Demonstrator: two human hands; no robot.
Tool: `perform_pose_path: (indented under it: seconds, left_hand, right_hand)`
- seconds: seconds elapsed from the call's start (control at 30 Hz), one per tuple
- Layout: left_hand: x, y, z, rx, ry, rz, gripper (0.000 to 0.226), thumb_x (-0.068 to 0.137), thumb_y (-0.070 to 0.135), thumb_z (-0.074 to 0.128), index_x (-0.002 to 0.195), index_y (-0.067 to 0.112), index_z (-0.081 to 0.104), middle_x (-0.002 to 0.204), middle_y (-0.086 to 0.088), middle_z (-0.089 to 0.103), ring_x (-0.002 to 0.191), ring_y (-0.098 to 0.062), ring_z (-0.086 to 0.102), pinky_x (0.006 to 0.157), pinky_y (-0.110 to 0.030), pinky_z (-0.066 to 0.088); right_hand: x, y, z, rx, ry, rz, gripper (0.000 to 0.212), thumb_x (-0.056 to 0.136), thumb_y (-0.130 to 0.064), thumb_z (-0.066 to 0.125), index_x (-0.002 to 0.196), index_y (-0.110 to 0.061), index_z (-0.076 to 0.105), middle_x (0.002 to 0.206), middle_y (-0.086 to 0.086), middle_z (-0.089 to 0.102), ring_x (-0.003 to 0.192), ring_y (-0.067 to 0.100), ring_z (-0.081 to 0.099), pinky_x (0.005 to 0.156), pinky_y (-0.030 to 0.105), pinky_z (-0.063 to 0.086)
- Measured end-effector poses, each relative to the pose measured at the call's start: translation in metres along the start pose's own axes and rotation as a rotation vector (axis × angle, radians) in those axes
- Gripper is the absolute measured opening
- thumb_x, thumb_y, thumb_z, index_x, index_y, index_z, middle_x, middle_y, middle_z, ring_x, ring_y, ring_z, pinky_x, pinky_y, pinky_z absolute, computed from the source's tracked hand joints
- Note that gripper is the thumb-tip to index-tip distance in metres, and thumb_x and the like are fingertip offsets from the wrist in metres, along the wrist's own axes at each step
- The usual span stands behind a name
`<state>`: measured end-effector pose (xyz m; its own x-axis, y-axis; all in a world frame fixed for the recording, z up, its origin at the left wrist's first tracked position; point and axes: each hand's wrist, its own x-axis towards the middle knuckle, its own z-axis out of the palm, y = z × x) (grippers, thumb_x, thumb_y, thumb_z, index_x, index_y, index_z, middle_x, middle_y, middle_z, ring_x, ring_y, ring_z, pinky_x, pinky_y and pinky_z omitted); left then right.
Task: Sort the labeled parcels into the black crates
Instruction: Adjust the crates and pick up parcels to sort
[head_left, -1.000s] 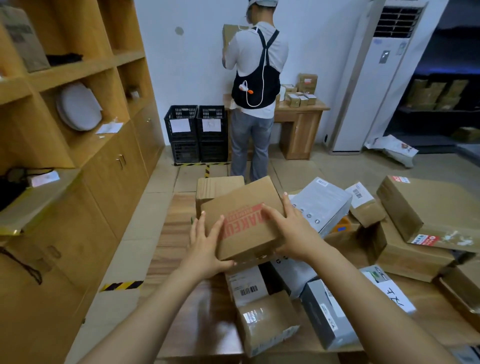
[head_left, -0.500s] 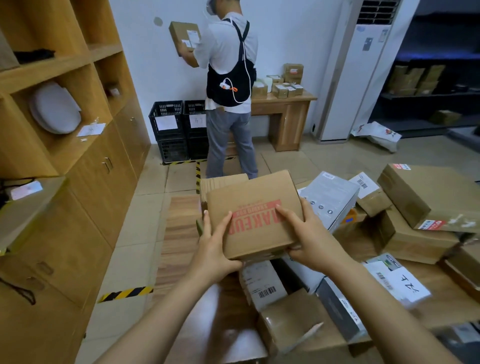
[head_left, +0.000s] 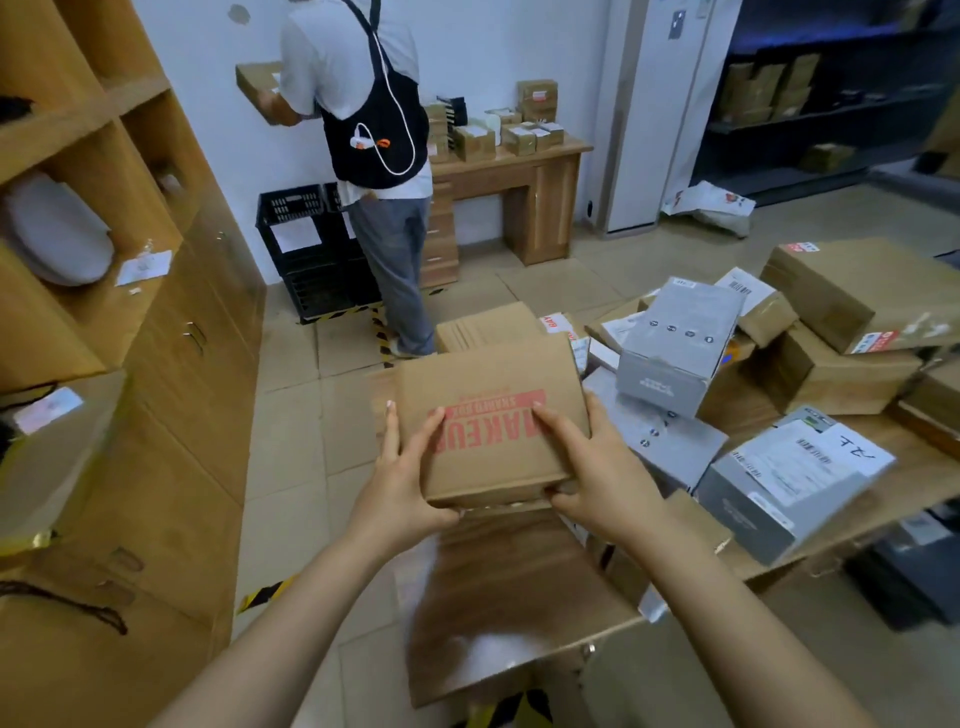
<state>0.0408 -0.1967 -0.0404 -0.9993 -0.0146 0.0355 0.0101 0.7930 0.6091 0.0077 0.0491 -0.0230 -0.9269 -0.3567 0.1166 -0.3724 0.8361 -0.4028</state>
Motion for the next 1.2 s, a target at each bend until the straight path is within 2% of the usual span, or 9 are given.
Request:
perform_pose_path:
  seconds: [0.07, 0.2, 0.33, 0.5, 0.63, 0.73, 0.87, 1.07, 1.2]
  left_hand:
    - [-0.012, -0.013, -0.006, 0.008, -0.023, -0.003, 0.118, 0.062, 0.034, 0.087, 0.148, 0.053, 0.009, 0.157, 0.007, -0.030, 0.143, -0.027, 0.028, 0.096, -0.032, 0.044]
    - [-0.036, -0.032, -0.011, 0.018, -0.080, -0.030, 0.119, 0.062, 0.037, 0.088, 0.148, 0.052, 0.007, 0.157, 0.005, -0.030, 0.143, -0.028, 0.027, 0.098, -0.032, 0.044]
    - [-0.057, -0.043, -0.008, 0.017, -0.118, -0.083, 0.120, 0.062, 0.039, 0.089, 0.149, 0.051, 0.007, 0.157, 0.005, -0.030, 0.144, -0.027, 0.027, 0.099, -0.031, 0.043]
    - [-0.084, -0.050, 0.005, 0.030, -0.135, -0.158, 0.118, 0.063, 0.029, 0.087, 0.147, 0.054, 0.008, 0.156, 0.010, -0.030, 0.138, -0.026, 0.037, 0.087, -0.032, 0.053]
    - [-0.095, -0.054, 0.012, -0.002, -0.128, -0.170, 0.117, 0.065, 0.021, 0.085, 0.147, 0.054, 0.009, 0.157, 0.010, -0.029, 0.139, -0.026, 0.036, 0.084, -0.028, 0.053]
    - [-0.100, -0.061, 0.012, -0.014, -0.140, -0.158, 0.117, 0.065, 0.022, 0.086, 0.148, 0.053, 0.009, 0.157, 0.009, -0.028, 0.140, -0.026, 0.034, 0.084, -0.026, 0.050]
    - [-0.093, -0.078, 0.007, -0.007, -0.209, -0.129, 0.116, 0.064, 0.025, 0.087, 0.148, 0.053, 0.012, 0.156, 0.012, -0.029, 0.139, -0.025, 0.036, 0.086, -0.028, 0.052]
    - [-0.071, -0.103, 0.000, -0.060, -0.326, -0.047, 0.100, 0.066, 0.025, 0.082, 0.147, 0.047, 0.027, 0.157, 0.020, -0.019, 0.137, -0.018, 0.036, 0.085, -0.030, 0.054]
    - [-0.052, -0.115, -0.011, -0.086, -0.329, 0.042, 0.091, 0.069, 0.031, 0.082, 0.146, 0.040, 0.034, 0.160, 0.018, -0.003, 0.141, -0.013, 0.030, 0.093, -0.026, 0.045]
  right_hand:
    - [-0.010, -0.015, 0.011, 0.003, -0.011, 0.021, 0.096, 0.075, -0.028, 0.074, 0.148, -0.045, 0.016, 0.159, 0.010, -0.003, 0.136, 0.033, 0.032, 0.094, 0.039, 0.050]
    - [-0.028, -0.032, 0.031, 0.018, -0.049, 0.041, 0.095, 0.074, -0.027, 0.074, 0.147, -0.047, 0.017, 0.160, 0.008, -0.007, 0.136, 0.030, 0.032, 0.089, 0.038, 0.051]
    - [-0.040, -0.037, 0.047, 0.052, -0.100, 0.045, 0.094, 0.073, -0.028, 0.075, 0.147, -0.046, 0.020, 0.160, 0.010, -0.004, 0.137, 0.030, 0.032, 0.094, 0.036, 0.048]
    - [-0.058, -0.038, 0.065, 0.075, -0.153, 0.047, 0.095, 0.074, -0.028, 0.075, 0.145, -0.049, 0.015, 0.160, 0.007, -0.004, 0.141, 0.029, 0.027, 0.101, 0.041, 0.045]
    - [-0.071, -0.041, 0.077, 0.068, -0.133, 0.054, 0.096, 0.075, -0.026, 0.075, 0.144, -0.050, 0.013, 0.160, 0.005, -0.009, 0.139, 0.030, 0.029, 0.099, 0.041, 0.048]
    - [-0.080, -0.046, 0.085, 0.075, -0.138, 0.103, 0.097, 0.074, -0.027, 0.075, 0.142, -0.054, 0.011, 0.160, 0.001, -0.012, 0.141, 0.031, 0.025, 0.104, 0.044, 0.043]
    - [-0.083, -0.055, 0.095, 0.144, -0.150, 0.156, 0.093, 0.075, -0.026, 0.074, 0.146, -0.048, 0.018, 0.161, 0.002, -0.010, 0.144, 0.027, 0.020, 0.109, 0.035, 0.034]
    - [-0.083, -0.067, 0.108, 0.249, -0.126, 0.320, 0.093, 0.070, -0.029, 0.078, 0.147, -0.037, 0.026, 0.157, -0.002, 0.012, 0.134, 0.019, 0.031, 0.095, 0.025, 0.037]
    - [-0.079, -0.075, 0.109, 0.364, -0.047, 0.428, 0.098, 0.066, -0.028, 0.085, 0.146, -0.036, 0.029, 0.148, -0.002, 0.028, 0.130, 0.013, 0.034, 0.098, 0.021, 0.032]
